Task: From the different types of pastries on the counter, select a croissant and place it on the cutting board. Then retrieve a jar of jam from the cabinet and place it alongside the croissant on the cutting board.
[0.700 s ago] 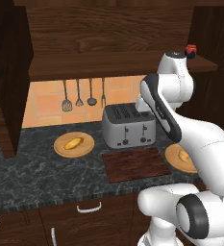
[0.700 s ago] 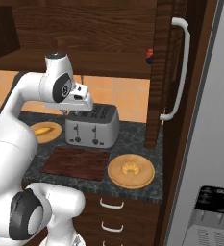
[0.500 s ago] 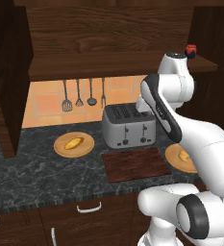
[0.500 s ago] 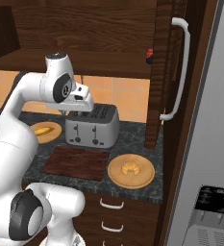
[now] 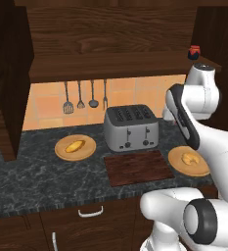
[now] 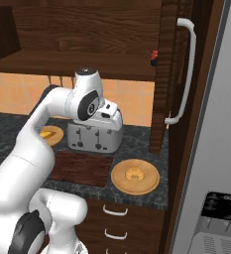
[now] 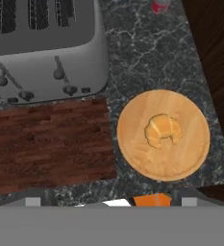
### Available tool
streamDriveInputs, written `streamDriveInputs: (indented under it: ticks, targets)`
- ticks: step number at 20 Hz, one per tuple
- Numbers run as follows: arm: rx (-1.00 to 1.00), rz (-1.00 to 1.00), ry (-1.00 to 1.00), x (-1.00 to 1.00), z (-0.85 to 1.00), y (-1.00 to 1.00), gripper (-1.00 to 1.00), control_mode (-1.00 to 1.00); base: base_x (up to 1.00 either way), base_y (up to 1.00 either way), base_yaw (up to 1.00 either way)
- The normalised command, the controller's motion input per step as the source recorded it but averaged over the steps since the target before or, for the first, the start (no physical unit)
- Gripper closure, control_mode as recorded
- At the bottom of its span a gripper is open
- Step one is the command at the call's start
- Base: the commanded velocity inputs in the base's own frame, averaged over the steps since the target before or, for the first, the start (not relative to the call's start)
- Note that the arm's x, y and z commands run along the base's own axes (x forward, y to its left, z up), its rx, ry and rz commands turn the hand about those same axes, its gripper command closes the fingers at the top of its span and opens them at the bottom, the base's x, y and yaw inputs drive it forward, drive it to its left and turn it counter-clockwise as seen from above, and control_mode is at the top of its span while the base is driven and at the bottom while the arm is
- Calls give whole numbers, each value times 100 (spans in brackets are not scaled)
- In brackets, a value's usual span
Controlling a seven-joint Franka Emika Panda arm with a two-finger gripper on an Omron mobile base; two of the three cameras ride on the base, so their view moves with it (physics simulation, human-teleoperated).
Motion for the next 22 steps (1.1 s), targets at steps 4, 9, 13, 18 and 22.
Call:
streamDriveInputs:
  ticks: [4, 9, 13, 18, 22]
  targets:
    - [1, -23, 9, -11, -51, -51, -100, -100, 0, 0, 0]
    - [0, -17, 9, -9, -50, -28, -100, -100, 0, 0, 0]
    - [0, -18, 0, -13, -57, -33, -100, -100, 0, 0, 0]
    - [0, -18, 1, -1, -58, -23, -100, -100, 0, 0, 0]
    - [0, -17, 0, 12, -40, -3, -100, -100, 0, 0, 0]
